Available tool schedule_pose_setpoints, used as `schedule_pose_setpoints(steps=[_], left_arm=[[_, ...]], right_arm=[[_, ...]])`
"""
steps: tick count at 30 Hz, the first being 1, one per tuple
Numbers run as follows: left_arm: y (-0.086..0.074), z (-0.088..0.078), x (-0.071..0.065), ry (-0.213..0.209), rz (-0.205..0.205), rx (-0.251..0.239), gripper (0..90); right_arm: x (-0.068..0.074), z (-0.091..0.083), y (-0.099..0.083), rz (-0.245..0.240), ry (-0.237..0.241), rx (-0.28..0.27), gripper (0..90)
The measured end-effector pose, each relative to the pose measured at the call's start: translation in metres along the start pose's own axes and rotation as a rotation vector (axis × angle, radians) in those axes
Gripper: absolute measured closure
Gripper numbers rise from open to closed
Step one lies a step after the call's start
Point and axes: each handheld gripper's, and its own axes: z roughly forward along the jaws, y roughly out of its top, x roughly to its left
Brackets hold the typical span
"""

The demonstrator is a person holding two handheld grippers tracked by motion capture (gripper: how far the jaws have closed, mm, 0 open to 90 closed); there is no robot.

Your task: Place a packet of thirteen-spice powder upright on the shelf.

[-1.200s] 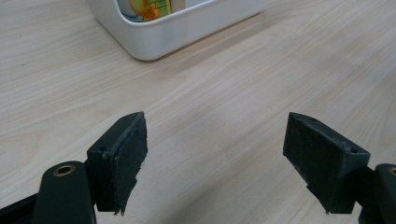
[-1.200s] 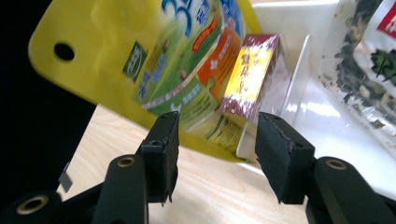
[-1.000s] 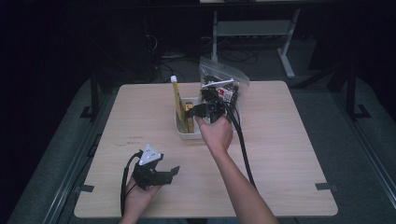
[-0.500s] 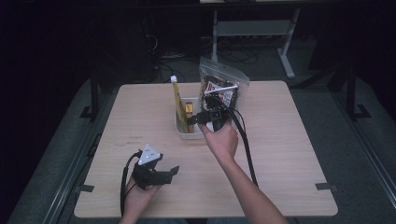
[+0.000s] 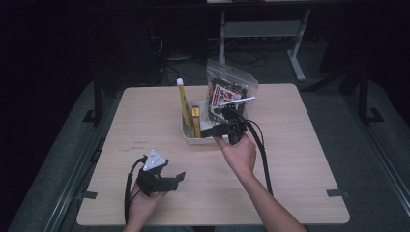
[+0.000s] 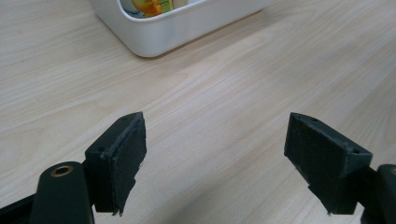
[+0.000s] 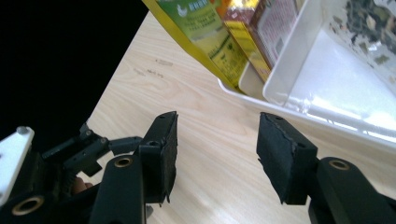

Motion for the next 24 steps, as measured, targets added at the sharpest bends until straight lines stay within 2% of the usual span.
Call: schedule_pose_setpoints(steps=[8,19,24], left_arm=[[0.000,0.000,0.000,-0.002,-0.003,-0.001,20.2],[-0.001,0.000,0.001,-0.005,0.000,0.001,19.9],[-0.001,0.000,0.001,-0.006,0.003,0.002,19.9]], right_arm=[[-0.008,-0.003,-0.014,-0.002,0.006,0.019,46.3],[-0.026,-0.004,-0.039,0.022,0.028,0.054,44.7],[-0.030,-0.004,-0.046,0.020,0.031,0.065,44.2]])
